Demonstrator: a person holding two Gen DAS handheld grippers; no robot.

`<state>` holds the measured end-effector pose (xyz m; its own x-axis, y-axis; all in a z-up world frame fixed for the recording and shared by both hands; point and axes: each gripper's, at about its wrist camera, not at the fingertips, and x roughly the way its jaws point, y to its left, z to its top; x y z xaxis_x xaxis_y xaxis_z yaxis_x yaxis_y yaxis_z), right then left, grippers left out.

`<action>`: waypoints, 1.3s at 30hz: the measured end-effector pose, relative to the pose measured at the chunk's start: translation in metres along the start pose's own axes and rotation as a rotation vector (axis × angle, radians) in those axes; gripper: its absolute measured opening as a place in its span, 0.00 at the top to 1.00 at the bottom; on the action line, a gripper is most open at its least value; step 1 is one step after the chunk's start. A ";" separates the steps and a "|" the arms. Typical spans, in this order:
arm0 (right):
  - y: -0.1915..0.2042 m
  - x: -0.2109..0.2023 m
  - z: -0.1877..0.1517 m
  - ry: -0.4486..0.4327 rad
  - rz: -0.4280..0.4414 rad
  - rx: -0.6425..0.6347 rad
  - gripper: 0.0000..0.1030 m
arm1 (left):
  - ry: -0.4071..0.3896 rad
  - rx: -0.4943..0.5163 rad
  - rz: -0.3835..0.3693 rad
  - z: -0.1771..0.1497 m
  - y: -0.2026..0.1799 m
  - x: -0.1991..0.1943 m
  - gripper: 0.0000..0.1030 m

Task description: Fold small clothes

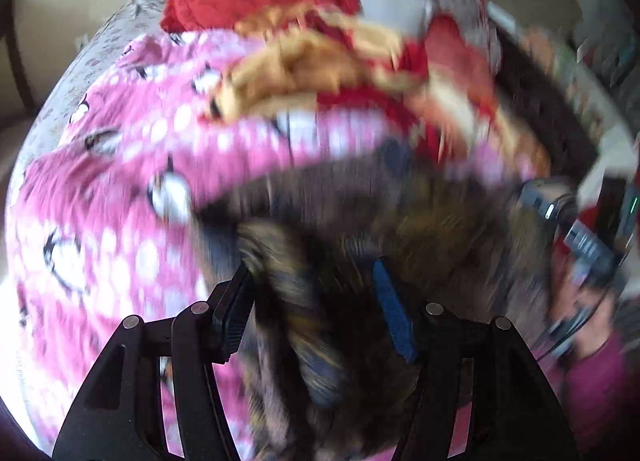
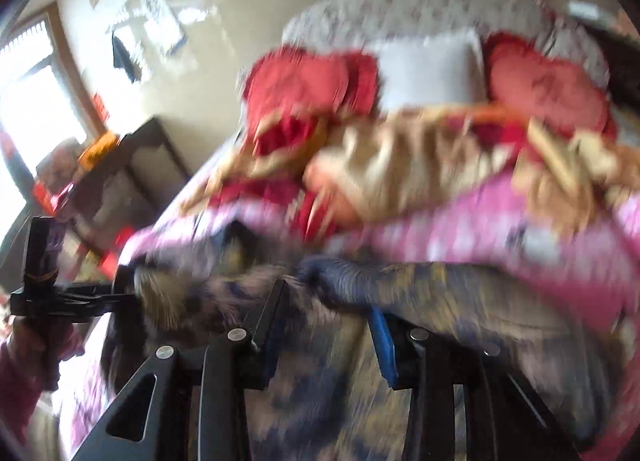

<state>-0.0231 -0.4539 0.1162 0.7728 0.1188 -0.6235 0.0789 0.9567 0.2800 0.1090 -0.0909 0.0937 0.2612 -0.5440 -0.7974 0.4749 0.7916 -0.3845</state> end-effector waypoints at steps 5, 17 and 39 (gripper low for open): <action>-0.010 -0.022 0.029 -0.076 0.020 0.081 0.56 | -0.131 -0.204 -0.030 0.030 0.036 -0.026 0.44; 0.070 0.002 -0.074 0.258 0.231 -0.214 0.53 | 0.098 0.018 0.063 -0.063 0.029 -0.017 0.44; 0.073 -0.049 -0.067 0.117 0.057 -0.124 0.44 | 0.115 -0.015 -0.037 -0.139 0.025 -0.020 0.42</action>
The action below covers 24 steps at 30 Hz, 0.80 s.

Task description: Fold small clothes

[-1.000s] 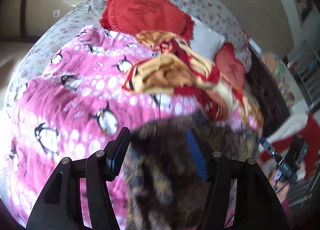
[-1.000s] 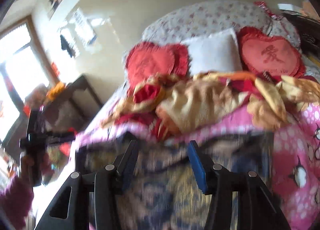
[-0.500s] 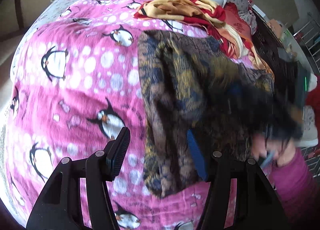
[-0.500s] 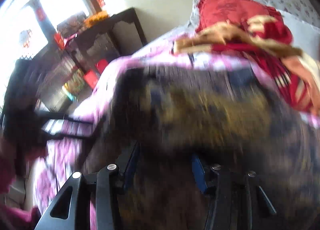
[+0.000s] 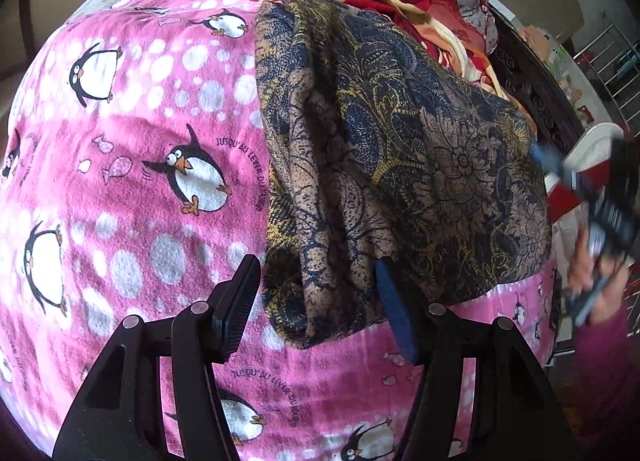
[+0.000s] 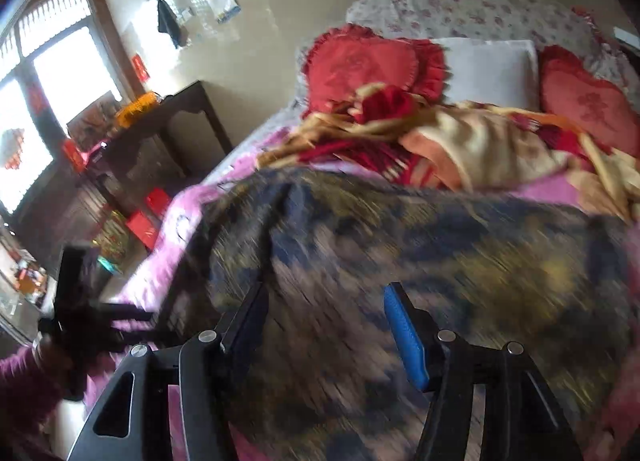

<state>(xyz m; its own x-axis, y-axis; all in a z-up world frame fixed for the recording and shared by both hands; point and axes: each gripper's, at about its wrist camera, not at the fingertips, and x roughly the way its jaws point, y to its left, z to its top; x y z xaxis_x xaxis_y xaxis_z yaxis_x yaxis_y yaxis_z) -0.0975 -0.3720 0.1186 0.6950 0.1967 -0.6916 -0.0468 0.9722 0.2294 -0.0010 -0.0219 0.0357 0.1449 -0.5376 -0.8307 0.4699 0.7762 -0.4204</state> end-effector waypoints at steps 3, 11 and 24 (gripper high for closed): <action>-0.039 -0.053 -0.054 0.004 -0.175 0.055 0.44 | -0.024 -0.020 -0.023 0.003 0.000 -0.002 0.42; -0.107 -0.089 -0.122 0.043 -0.274 0.279 0.44 | -0.004 0.003 -0.023 0.003 -0.004 0.006 0.57; -0.093 -0.098 -0.104 -0.063 -0.097 0.311 0.97 | -0.077 0.088 -0.032 -0.013 -0.005 -0.026 0.96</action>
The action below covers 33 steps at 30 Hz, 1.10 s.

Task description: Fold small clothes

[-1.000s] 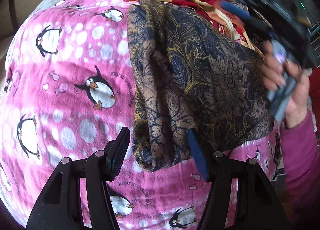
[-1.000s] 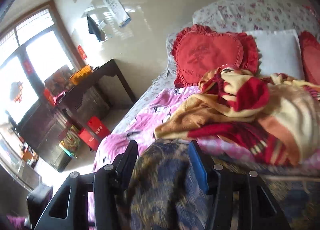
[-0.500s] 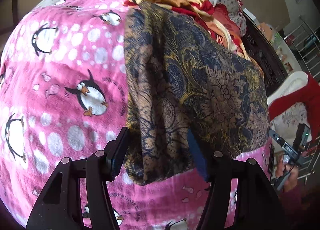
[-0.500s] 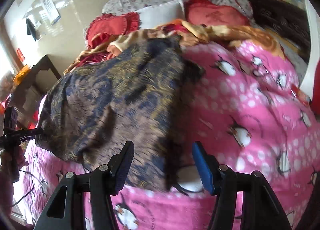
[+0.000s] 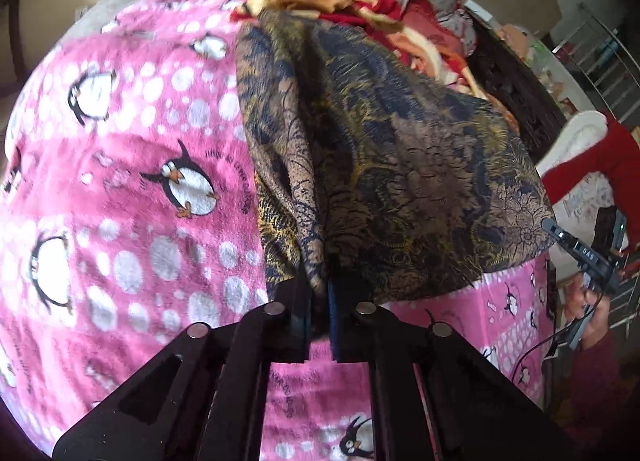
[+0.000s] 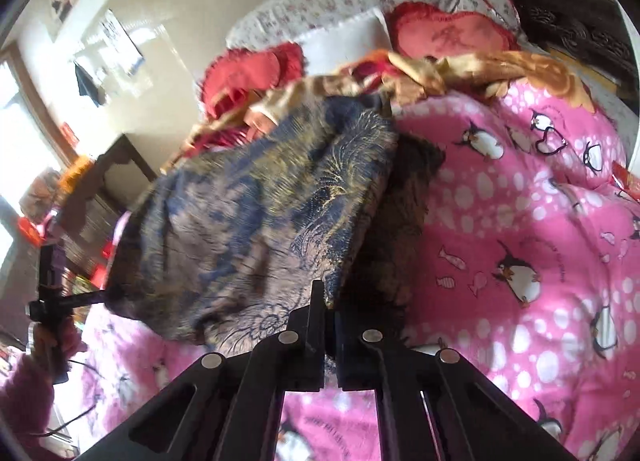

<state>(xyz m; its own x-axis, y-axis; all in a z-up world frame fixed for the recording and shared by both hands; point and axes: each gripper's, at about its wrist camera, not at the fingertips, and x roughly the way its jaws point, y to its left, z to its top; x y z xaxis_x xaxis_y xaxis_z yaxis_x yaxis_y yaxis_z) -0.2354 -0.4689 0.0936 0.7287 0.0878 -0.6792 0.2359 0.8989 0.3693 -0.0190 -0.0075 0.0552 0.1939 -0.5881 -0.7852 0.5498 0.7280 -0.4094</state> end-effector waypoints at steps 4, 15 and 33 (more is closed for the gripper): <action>-0.009 -0.017 -0.013 0.029 0.050 0.035 0.97 | -0.005 0.003 0.000 -0.017 0.012 -0.007 0.98; -0.018 0.006 -0.024 0.060 -0.012 0.069 0.66 | -0.055 -0.109 -0.026 -0.013 0.031 -0.017 0.80; -0.023 -0.005 -0.017 0.055 0.040 0.075 0.97 | -0.056 -0.043 -0.027 -0.010 0.018 -0.007 0.98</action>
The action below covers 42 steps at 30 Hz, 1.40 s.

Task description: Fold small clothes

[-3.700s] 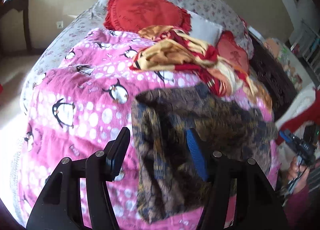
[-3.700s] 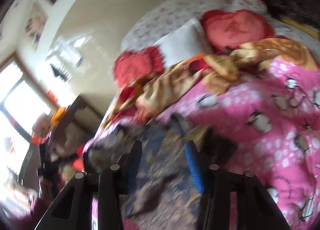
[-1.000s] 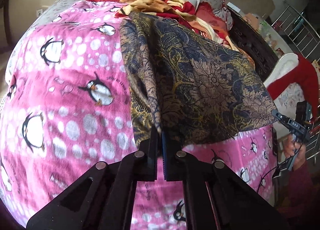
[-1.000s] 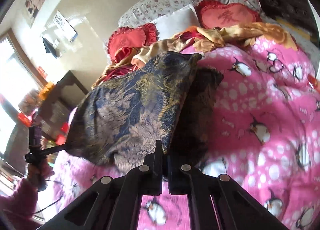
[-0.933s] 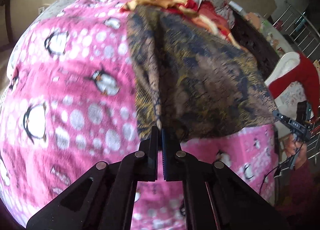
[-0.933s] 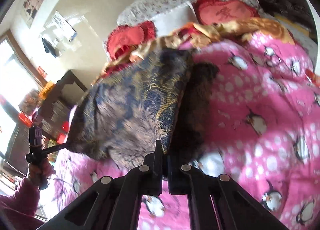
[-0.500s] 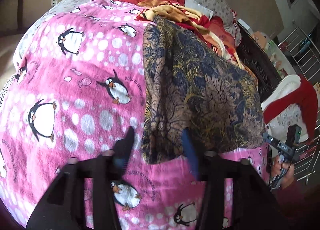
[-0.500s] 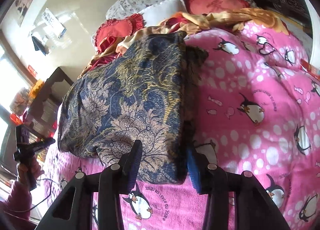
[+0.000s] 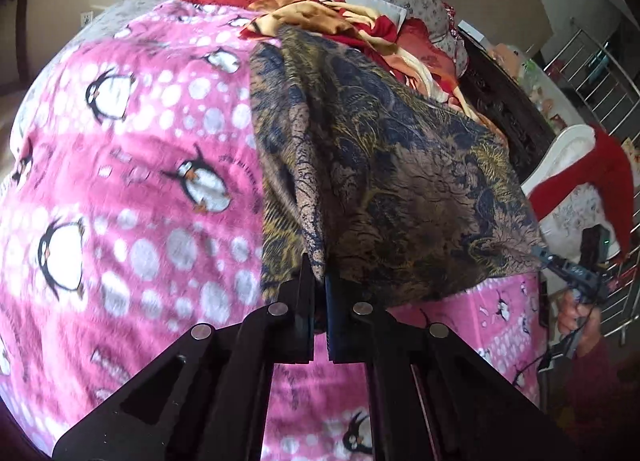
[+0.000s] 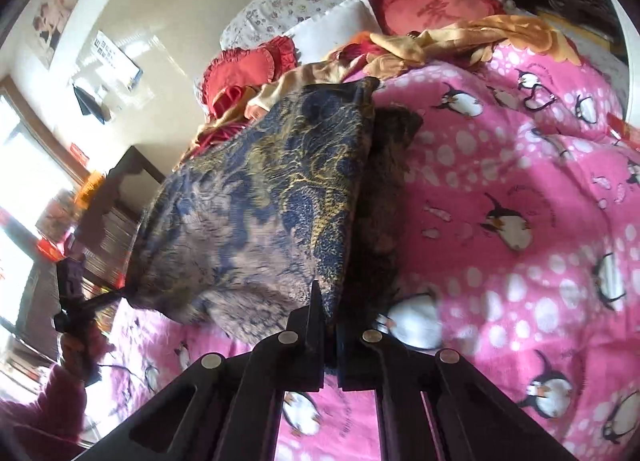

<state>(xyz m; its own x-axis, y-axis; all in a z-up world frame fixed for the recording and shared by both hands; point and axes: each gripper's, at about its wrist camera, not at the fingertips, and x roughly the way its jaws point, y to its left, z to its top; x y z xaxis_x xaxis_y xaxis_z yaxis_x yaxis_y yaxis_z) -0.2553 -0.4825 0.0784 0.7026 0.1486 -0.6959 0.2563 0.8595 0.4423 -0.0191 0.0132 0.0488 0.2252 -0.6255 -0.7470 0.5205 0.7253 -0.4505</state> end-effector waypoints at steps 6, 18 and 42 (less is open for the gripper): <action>-0.015 0.033 -0.003 0.082 -0.137 0.023 0.73 | 0.050 -0.008 0.056 -0.009 0.005 0.021 0.96; 0.045 0.053 0.097 -0.141 -0.179 -0.147 0.64 | -0.120 0.052 0.211 0.059 -0.028 0.016 0.40; 0.064 0.086 0.110 -0.114 -0.255 -0.236 0.55 | -0.066 0.040 0.331 0.062 -0.036 0.056 0.37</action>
<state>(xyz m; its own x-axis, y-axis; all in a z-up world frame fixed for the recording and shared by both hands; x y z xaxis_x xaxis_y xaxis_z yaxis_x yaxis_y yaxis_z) -0.1053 -0.4686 0.1091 0.7087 -0.1289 -0.6936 0.2816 0.9531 0.1106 0.0260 -0.0663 0.0534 0.4396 -0.3765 -0.8155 0.4419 0.8811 -0.1686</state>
